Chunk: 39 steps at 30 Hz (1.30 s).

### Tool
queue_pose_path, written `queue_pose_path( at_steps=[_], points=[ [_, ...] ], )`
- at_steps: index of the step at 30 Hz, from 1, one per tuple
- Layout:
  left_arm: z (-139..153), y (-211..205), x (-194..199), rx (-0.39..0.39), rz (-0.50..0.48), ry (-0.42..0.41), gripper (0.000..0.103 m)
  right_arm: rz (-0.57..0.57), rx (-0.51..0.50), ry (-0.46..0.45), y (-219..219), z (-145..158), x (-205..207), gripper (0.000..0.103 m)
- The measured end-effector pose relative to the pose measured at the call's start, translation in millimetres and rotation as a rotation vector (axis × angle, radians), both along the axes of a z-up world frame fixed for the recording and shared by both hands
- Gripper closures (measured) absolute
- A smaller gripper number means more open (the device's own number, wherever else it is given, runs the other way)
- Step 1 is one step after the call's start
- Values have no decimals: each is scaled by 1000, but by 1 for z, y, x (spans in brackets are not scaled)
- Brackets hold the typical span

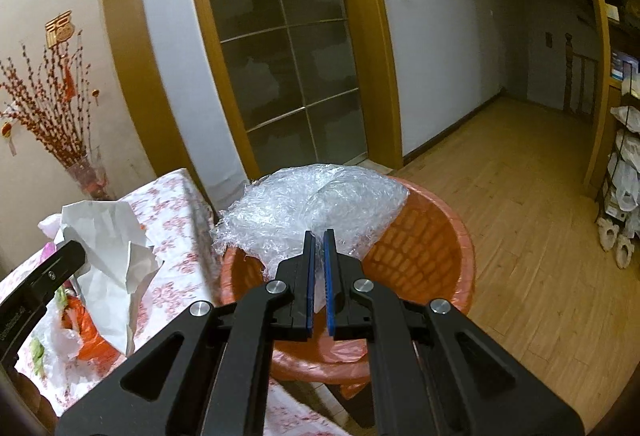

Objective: Collect trash
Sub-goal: 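Carry tissue and bubble wrap to the orange wastebasket and open both grippers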

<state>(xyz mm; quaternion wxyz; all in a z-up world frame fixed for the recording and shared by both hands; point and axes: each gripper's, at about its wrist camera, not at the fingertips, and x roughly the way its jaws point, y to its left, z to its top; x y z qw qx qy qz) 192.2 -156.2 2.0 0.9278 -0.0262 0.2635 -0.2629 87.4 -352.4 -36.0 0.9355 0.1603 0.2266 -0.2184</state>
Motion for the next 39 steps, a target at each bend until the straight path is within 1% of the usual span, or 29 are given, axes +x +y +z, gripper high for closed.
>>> queue_pose_path(
  at_steps=[10,12,13,14,16,18,19,20,23,24,28,32,39],
  points=[
    [-10,-41,21,4,-73,30,82,-37,51,-3,-32,-6,5,98],
    [-13,-51,24,3,-90,41,79,-38,73,-5,-38,-8,6,97],
    [-15,-55,26,8,-93,45,73,-43,81,-3,-41,-9,6,97],
    [-17,-60,27,13,-94,48,70,-46,88,-5,-43,-10,5,95],
    [-23,-67,30,28,-100,55,69,-57,92,-1,-47,-12,2,89],
    [-27,-70,32,38,-99,68,61,-66,91,2,-49,-12,0,78],
    [-29,-70,33,39,-95,72,59,-69,90,2,-49,-13,-2,75],
    [-31,-68,34,45,-87,78,58,-72,89,2,-50,-13,-3,73],
    [-33,-58,33,56,-59,82,54,-76,89,7,-49,-13,-7,70],
    [-32,-54,32,59,-47,81,52,-75,92,8,-47,-13,-7,68],
    [-29,-29,26,78,18,65,48,-57,97,6,-47,-10,-7,67],
    [-27,0,15,111,88,39,44,-11,84,10,-32,-6,-6,67],
    [-14,60,-6,131,210,-4,41,113,63,7,10,4,2,67]
  ],
)
